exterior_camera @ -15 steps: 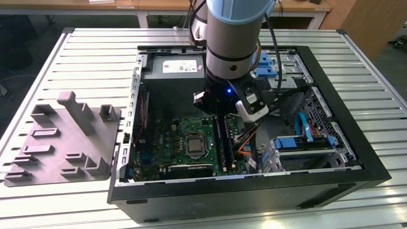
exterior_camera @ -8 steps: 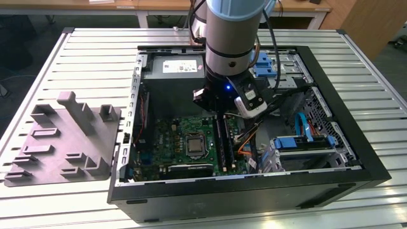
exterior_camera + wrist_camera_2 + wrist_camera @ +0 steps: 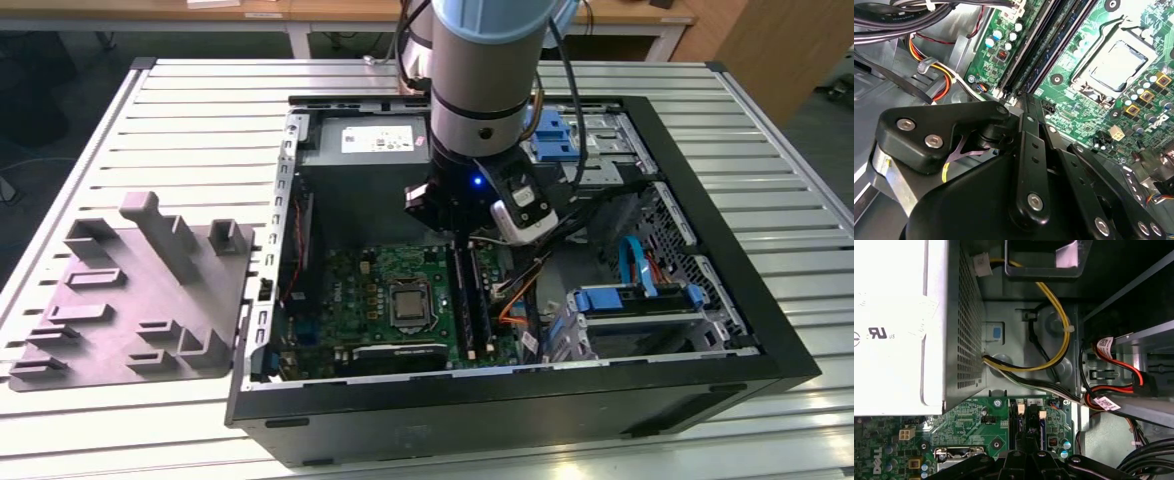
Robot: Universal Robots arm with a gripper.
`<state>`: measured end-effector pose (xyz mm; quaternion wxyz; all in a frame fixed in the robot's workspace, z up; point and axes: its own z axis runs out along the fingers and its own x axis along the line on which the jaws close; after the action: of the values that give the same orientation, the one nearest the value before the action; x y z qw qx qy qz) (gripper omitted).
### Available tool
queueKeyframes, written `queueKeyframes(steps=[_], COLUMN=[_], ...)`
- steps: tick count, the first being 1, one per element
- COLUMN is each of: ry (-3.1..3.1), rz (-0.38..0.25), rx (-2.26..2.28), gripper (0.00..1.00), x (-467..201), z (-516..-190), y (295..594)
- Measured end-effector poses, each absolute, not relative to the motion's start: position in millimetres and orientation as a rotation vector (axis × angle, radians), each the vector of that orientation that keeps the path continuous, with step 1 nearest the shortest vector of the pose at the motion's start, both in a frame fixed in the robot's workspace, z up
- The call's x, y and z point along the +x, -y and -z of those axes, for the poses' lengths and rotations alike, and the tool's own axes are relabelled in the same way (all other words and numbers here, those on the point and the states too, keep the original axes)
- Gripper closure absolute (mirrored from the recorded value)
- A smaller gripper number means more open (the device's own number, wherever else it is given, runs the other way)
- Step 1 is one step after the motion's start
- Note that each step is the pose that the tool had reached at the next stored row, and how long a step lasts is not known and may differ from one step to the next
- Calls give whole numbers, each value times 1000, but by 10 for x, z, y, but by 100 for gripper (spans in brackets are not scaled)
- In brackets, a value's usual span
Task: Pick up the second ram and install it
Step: 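Press down the second ram until it locks into place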
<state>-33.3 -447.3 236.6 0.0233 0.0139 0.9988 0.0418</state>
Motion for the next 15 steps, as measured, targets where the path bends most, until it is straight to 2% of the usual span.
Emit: queueKeyframes(steps=[15], ry=[-3092], rz=[-128], rx=[43], gripper=[90], x=[-333], z=[-2307], y=[4443])
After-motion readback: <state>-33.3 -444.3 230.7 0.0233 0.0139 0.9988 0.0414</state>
